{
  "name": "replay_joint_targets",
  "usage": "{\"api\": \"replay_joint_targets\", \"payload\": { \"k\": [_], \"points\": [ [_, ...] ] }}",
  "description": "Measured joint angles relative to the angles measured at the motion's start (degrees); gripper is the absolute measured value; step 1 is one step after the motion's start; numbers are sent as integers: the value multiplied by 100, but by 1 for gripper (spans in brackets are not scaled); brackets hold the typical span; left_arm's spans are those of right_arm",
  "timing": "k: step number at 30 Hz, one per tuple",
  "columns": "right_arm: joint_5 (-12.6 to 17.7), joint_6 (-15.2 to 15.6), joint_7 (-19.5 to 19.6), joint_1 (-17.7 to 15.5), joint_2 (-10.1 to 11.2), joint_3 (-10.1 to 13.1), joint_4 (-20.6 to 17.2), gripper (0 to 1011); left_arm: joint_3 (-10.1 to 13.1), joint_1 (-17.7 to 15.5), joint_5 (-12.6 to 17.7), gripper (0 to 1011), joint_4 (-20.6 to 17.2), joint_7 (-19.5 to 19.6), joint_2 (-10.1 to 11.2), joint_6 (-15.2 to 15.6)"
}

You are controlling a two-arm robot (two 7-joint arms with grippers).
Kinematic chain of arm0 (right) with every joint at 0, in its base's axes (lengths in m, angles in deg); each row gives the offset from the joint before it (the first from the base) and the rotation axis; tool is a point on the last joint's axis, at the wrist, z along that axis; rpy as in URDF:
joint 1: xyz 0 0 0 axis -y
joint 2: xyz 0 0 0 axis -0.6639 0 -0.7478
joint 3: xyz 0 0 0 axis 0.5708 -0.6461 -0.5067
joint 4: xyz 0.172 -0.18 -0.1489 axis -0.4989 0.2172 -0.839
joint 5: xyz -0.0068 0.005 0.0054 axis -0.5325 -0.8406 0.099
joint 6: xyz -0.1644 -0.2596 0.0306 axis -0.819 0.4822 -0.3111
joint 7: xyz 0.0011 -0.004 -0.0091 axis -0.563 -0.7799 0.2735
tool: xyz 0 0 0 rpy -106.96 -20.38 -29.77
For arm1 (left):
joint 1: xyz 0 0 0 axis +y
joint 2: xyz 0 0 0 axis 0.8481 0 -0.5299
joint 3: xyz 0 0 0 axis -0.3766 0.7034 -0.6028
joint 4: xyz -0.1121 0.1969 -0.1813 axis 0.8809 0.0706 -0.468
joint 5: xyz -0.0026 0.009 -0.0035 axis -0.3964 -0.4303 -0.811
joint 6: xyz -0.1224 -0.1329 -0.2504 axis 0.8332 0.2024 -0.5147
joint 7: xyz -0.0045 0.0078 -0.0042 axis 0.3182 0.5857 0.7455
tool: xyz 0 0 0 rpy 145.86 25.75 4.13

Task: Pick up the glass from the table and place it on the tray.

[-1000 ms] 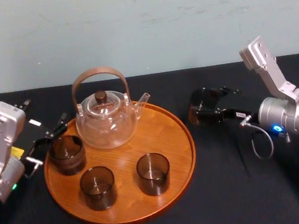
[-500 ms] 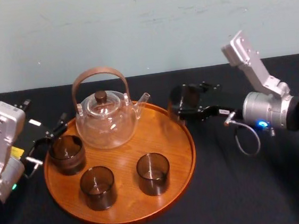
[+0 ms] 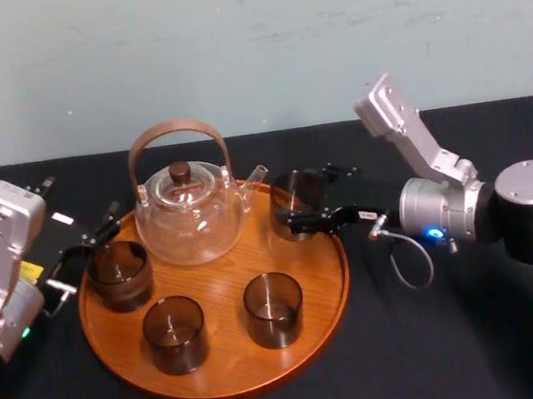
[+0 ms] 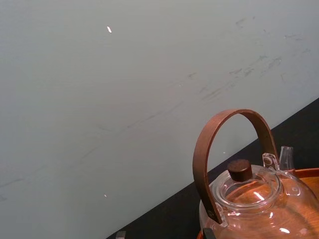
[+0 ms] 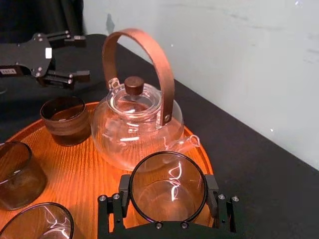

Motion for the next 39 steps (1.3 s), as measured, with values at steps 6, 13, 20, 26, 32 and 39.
{"api": "replay_joint_targets", "payload": {
  "k": [6, 13, 20, 26, 32, 39],
  "points": [
    [-63, -51, -20, 97, -108, -101, 250, 903, 0, 0, 0, 1001, 0, 0, 0, 0],
    [-123, -114, -51, 192, -231, -171, 541, 903, 0, 0, 0, 1002, 0, 0, 0, 0],
    [-160, -151, -79, 233, -307, -204, 716, 903, 0, 0, 0, 1001, 0, 0, 0, 0],
    [-182, -170, -100, 243, -340, -213, 810, 903, 0, 0, 0, 1001, 0, 0, 0, 0],
    [-222, -178, -99, 242, -359, -220, 864, 903, 0, 0, 0, 1001, 0, 0, 0, 0],
    [-257, -180, -95, 230, -381, -221, 915, 903, 0, 0, 0, 1001, 0, 0, 0, 0]
  ]
}}
